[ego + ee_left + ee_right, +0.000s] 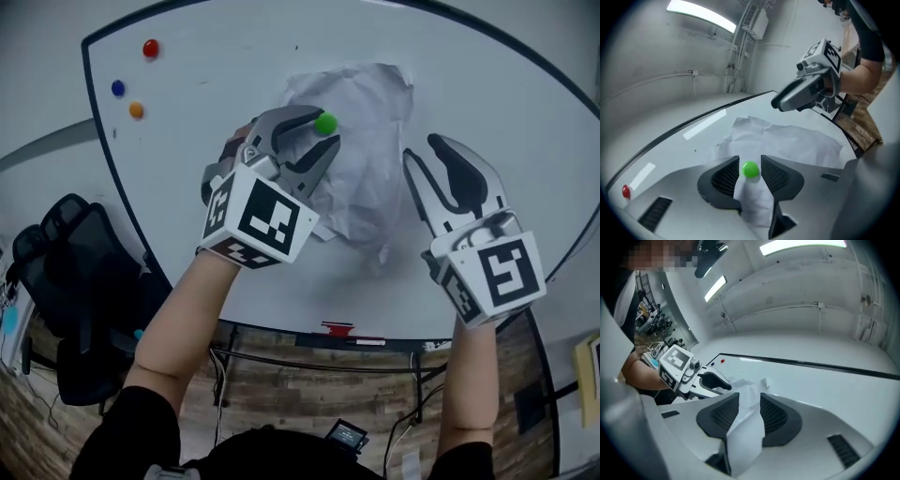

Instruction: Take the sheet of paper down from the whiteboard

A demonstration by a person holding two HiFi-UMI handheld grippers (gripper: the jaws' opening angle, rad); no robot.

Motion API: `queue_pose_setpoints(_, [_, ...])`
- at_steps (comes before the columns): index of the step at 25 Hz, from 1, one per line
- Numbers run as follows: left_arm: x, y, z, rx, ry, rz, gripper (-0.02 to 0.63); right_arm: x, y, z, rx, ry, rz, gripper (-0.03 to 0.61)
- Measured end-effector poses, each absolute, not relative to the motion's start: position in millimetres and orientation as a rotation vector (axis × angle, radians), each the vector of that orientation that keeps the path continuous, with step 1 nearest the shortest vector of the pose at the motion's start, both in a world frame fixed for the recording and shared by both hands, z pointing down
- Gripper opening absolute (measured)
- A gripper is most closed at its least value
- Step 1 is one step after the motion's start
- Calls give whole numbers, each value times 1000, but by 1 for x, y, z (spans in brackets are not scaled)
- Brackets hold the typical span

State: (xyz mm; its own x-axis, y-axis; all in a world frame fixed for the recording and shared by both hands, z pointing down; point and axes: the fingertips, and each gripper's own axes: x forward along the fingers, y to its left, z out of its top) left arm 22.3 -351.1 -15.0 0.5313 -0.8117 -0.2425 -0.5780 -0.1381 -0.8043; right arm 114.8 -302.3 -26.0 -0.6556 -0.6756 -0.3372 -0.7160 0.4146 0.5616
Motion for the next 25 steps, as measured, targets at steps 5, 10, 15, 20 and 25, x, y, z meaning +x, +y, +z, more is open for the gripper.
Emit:
queue_pose_setpoints(5, [19, -364, -16, -1787, 1197, -418, 166, 110, -326, -57, -1418, 2587, 1118, 137])
queue_pose_setpoints(10, [23, -372, -14, -1779, 1193, -473, 169, 107, -349, -77, -1494, 2611, 1095, 144])
queue_pose_setpoints(15, [22, -375, -11, -1746, 1202, -491, 162, 98, -361, -77, -1521, 2644, 1105, 144])
queue_pose_setpoints(20, [27, -372, -11, -1750, 1204, -493, 158, 98, -367, -80, -1551, 2654, 1099, 143])
queue_pose_setpoints(25, [26, -375, -8, -1741, 1203, -495, 133, 91, -373, -80, -1556, 2673, 1105, 50])
